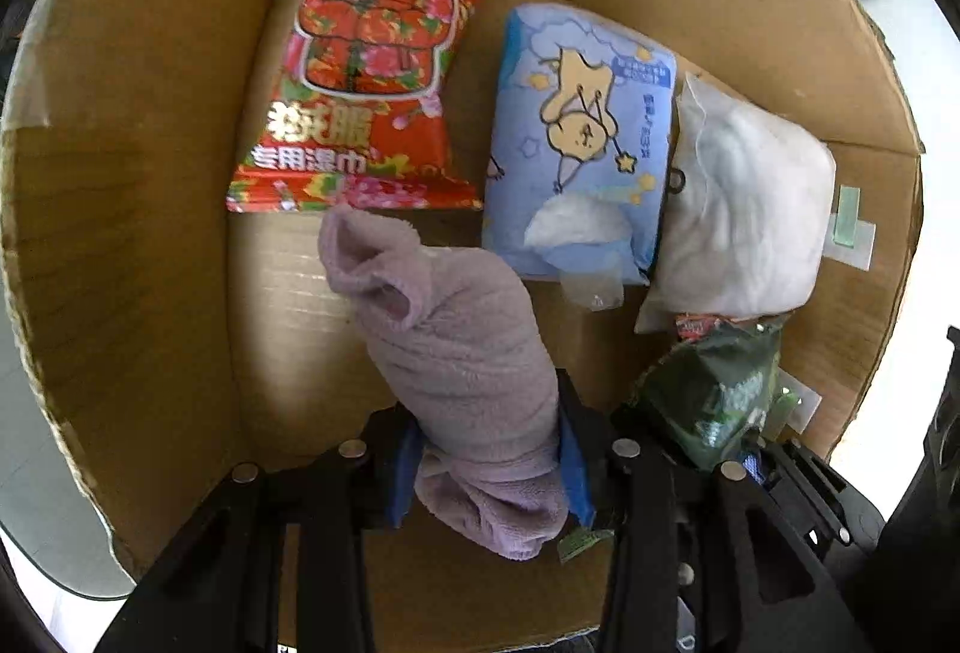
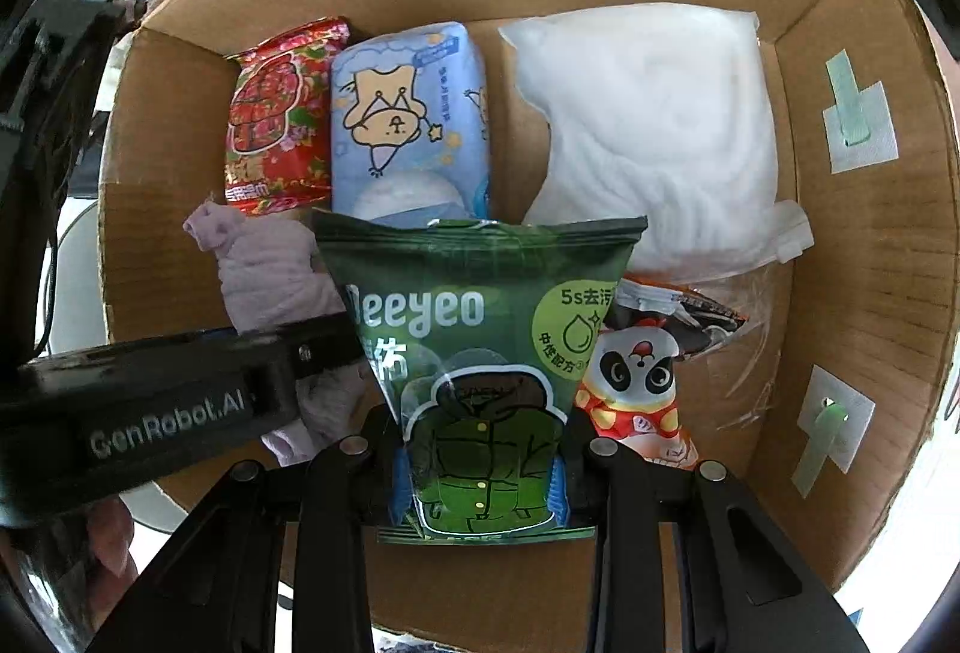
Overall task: Organize soft objects
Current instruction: 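Carry the sock and green pack into the box and open both tools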
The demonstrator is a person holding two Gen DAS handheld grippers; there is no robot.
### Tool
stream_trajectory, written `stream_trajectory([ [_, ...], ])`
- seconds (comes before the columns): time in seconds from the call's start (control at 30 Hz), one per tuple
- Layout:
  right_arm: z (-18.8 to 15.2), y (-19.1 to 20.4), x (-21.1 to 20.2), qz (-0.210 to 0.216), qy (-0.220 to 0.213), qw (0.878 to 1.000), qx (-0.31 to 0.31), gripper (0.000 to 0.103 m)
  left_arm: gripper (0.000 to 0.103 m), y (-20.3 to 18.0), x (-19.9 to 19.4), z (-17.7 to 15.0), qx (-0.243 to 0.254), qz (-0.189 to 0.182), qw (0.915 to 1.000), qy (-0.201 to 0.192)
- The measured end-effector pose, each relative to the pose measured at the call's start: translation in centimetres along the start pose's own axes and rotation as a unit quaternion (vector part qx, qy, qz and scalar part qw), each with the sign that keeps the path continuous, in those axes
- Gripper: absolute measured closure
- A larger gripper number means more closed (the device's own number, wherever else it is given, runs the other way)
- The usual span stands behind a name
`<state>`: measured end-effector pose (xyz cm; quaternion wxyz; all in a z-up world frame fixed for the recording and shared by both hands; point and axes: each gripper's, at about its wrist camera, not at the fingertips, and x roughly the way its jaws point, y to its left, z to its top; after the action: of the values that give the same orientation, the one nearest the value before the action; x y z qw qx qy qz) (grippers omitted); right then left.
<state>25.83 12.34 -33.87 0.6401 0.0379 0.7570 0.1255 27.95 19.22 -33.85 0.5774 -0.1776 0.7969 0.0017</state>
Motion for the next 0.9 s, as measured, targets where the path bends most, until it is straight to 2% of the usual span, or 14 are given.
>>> stream_trajectory([
  [0.1,0.6,-0.4,-0.1,0.003,0.01,1.0,0.0,0.066,0.063,-0.1,-0.2,0.0,0.002,0.012,0.9999,0.004],
  [0.13,0.8,-0.7,-0.3,0.0,0.011,1.0,-0.001,0.061,0.06,-0.2,-0.3,-0.3,0.004,0.014,0.9999,0.002],
  [0.17,0.8,-0.8,-0.5,0.0,0.01,1.0,-0.002,0.048,0.053,-0.6,-0.3,-0.6,0.006,0.017,0.9998,-0.001],
  [0.23,0.5,-0.9,-1.0,0.003,0.007,1.0,-0.003,0.039,0.043,-1.0,-0.8,-1.2,0.007,0.016,0.9998,-0.01],
  [0.3,0.1,-1.4,-1.2,0.003,0.008,1.0,-0.003,0.038,0.038,-1.4,-1.5,-1.6,0.005,0.016,0.9997,-0.017],
  [0.43,-0.8,-2.0,-2.3,0.005,0.007,1.0,-0.01,0.038,0.037,-2.2,-3.3,-3.2,0.02,0.027,0.9986,-0.041],
  [0.5,-1.3,-2.1,-2.9,0.0,0.005,1.0,-0.015,0.034,0.035,-2.3,-4.2,-4.2,0.022,0.03,0.9979,-0.054],
  [0.57,-2.0,-2.3,-3.7,-0.008,-0.006,1.0,-0.022,0.024,0.032,-2.1,-5.1,-5.1,0.024,0.031,0.9966,-0.072],
  [0.63,-2.7,-2.4,-4.6,-0.012,-0.018,0.999,-0.025,0.02,0.025,-2.2,-6.1,-6.7,0.027,0.043,0.9942,-0.095],
  [0.67,-3.2,-2.5,-5.2,-0.012,-0.025,0.999,-0.026,0.014,0.018,-2.1,-6.7,-7.5,0.028,0.047,0.9927,-0.108],
  [0.77,-4.8,-2.9,-7.2,-0.023,-0.046,0.998,-0.031,0.0,0.006,-2.0,-8.4,-9.7,0.03,0.076,0.9848,-0.153],
  [0.9,-7.1,-3.2,-9.8,-0.04,-0.086,0.995,-0.03,0.0,0.005,-1.8,-9.8,-12.0,0.033,0.099,0.9729,-0.206],
])
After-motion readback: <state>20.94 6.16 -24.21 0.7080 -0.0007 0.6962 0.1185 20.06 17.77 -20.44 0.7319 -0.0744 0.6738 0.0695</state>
